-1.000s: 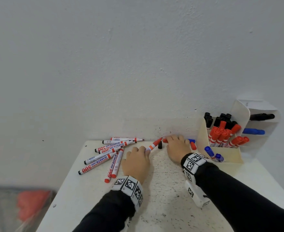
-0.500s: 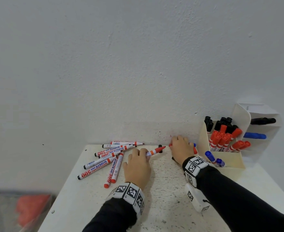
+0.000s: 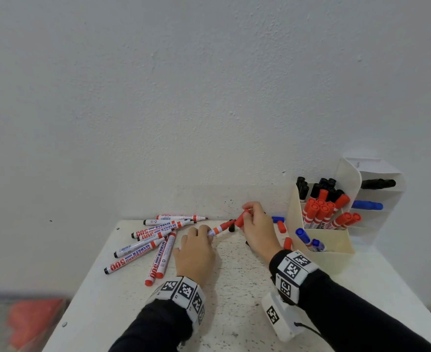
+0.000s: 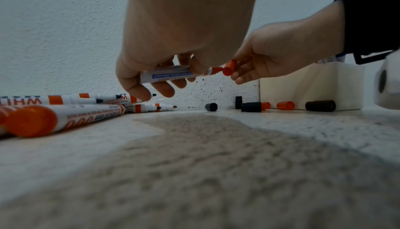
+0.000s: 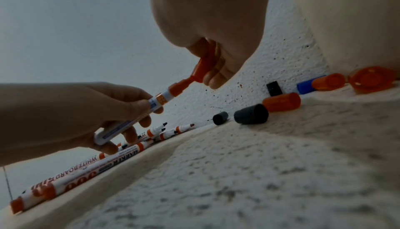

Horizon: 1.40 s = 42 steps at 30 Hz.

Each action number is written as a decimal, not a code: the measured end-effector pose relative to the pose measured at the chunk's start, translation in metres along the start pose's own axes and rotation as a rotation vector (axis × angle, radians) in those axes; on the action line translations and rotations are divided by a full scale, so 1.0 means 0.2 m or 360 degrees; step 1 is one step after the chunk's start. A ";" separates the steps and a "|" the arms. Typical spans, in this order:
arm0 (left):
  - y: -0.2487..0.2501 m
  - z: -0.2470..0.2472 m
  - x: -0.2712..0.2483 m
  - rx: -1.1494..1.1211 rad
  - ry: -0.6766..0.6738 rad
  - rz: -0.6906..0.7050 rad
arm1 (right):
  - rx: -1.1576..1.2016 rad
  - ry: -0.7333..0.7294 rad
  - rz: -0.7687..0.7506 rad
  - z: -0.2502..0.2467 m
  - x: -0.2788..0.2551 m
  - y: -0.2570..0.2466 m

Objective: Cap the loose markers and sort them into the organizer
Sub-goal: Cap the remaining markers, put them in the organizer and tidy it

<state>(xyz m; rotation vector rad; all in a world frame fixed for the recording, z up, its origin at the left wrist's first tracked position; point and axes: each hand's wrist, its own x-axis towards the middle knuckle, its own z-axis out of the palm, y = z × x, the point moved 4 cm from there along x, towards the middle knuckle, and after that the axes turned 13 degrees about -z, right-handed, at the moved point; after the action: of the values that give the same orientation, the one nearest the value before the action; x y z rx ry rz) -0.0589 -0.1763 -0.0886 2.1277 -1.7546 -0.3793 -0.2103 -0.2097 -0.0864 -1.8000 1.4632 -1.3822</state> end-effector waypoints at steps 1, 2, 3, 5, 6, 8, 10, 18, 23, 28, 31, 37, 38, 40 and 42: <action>0.00 0.00 0.00 -0.0006 0.0002 0.0002 | 0.0026 0.0062 -0.0002 -0.01 -0.01 0.00; 0.00 0.00 0.00 -0.0009 0.0008 0.0006 | 0.0039 0.0131 -0.0003 -0.02 -0.01 0.01; 0.00 0.00 0.00 -0.0009 0.0014 0.0013 | 0.0049 0.0180 0.0006 -0.03 -0.01 0.01; 0.00 0.01 0.01 -0.0038 0.0012 0.0038 | 0.0127 0.0153 0.0057 -0.03 -0.02 0.00; 0.00 0.02 0.01 -0.0069 0.0004 0.0063 | 0.0198 0.0075 0.0093 -0.02 -0.02 0.00; 0.00 0.04 0.02 -0.0143 -0.0024 0.0112 | 0.0317 -0.0050 0.0133 0.00 -0.04 -0.02; 0.01 0.05 0.01 -0.0188 -0.0046 0.0163 | 0.0328 -0.0077 0.0132 0.00 -0.05 -0.03; 0.04 0.00 -0.08 -0.0134 -0.0005 0.0350 | -0.0131 -0.0314 0.0201 -0.06 -0.07 -0.07; 0.04 0.02 -0.11 -0.0027 -0.0097 0.0392 | -0.0086 -0.0331 0.0169 -0.08 -0.11 -0.12; 0.03 0.05 -0.13 -0.0275 -0.0427 0.0460 | -0.0096 -0.0378 0.0082 -0.09 -0.16 -0.12; 0.04 0.05 -0.14 -0.0360 -0.0476 0.0444 | -0.0046 -0.0317 0.0030 -0.10 -0.18 -0.12; 0.03 0.06 -0.12 -0.0521 -0.0402 0.0306 | -0.0094 -0.0015 -0.0199 -0.15 -0.13 -0.22; 0.02 0.07 -0.12 -0.0423 -0.0396 0.0261 | -0.0103 0.0049 -0.0269 -0.16 -0.12 -0.26; -0.01 0.09 -0.11 -0.0153 -0.0399 0.0198 | -0.0120 0.0175 -0.0447 -0.20 -0.09 -0.33; -0.01 0.10 -0.12 0.0059 -0.0435 0.0261 | -0.0232 0.0303 -0.0648 -0.26 -0.07 -0.41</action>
<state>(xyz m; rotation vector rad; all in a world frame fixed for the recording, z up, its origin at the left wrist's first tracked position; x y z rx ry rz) -0.0698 -0.1550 -0.1081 2.0145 -2.0850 -0.6211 -0.2165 -0.1552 -0.0046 -2.2019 1.3677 -1.7202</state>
